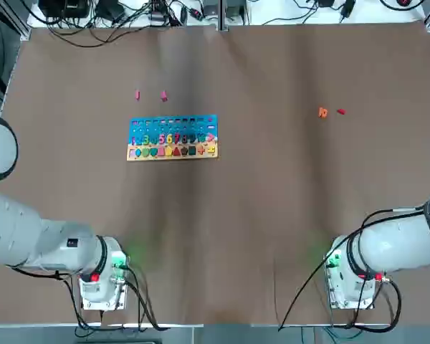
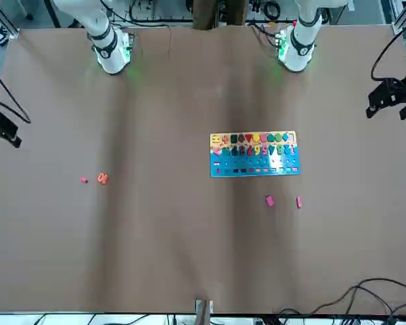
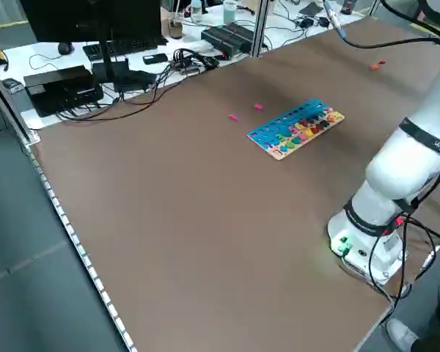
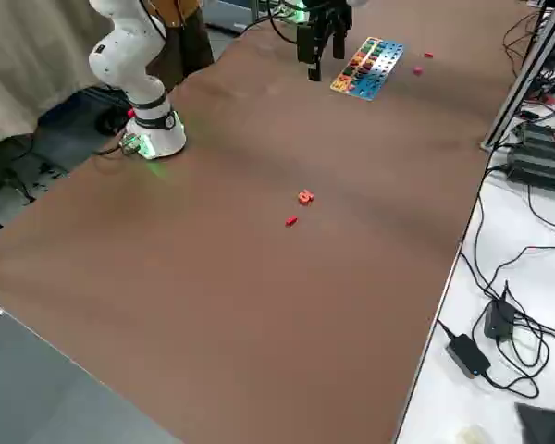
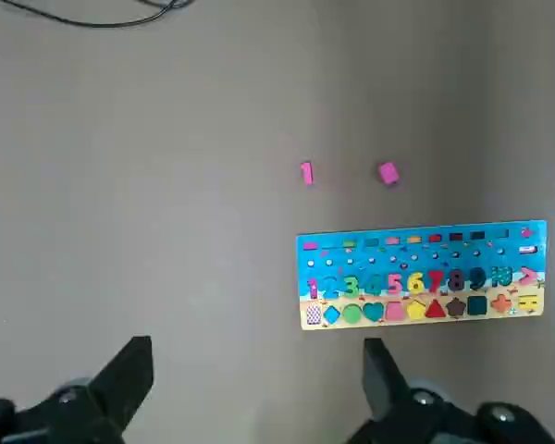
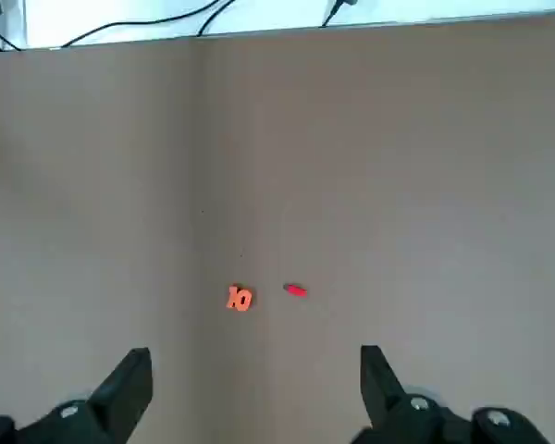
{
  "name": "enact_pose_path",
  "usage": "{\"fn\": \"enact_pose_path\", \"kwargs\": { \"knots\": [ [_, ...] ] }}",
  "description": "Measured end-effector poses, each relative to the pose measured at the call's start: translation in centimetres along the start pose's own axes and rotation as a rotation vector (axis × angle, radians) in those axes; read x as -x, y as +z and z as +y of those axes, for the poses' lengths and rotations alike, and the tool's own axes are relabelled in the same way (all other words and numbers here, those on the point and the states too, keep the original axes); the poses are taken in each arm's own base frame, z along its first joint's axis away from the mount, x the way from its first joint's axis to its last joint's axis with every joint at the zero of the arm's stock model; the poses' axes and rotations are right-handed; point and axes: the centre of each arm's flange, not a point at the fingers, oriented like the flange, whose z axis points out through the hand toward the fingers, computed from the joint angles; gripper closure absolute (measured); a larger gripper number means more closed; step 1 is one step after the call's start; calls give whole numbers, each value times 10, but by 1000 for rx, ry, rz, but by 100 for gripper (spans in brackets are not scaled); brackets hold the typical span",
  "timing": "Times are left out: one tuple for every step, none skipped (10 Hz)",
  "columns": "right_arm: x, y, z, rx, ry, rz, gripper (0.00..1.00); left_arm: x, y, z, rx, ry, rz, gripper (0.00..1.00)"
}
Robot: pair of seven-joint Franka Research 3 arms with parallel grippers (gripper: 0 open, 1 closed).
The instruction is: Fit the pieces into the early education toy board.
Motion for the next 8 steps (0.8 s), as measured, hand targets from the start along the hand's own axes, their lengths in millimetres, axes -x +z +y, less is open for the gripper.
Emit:
{"fn": "enact_pose_path", "kwargs": {
  "knots": [
    [0, 0, 1, 0, 1, 1, 1, 0, 0, 0, 0, 0, -1, 0],
    [0, 0, 2, 1, 3, 2, 1, 0, 1, 1, 0, 2, -3, 0],
    [0, 0, 2, 1, 3, 3, 1, 0, 1, 1, 0, 3, -3, 0],
    [0, 0, 2, 1, 3, 3, 1, -1, 2, 2, 0, 3, -5, 0],
    [0, 0, 2, 1, 3, 3, 1, -2, 6, 2, 0, 3, -11, 0],
    [0, 0, 2, 1, 3, 3, 1, -3, 11, 2, 0, 3, -21, 1],
    [0, 0, 2, 1, 3, 5, 1, -4, 18, 2, 1, 3, -36, 2],
    [-1, 0, 2, 1, 3, 6, 1, -4, 32, 1, 1, 3, -62, 6]
  ]
}}
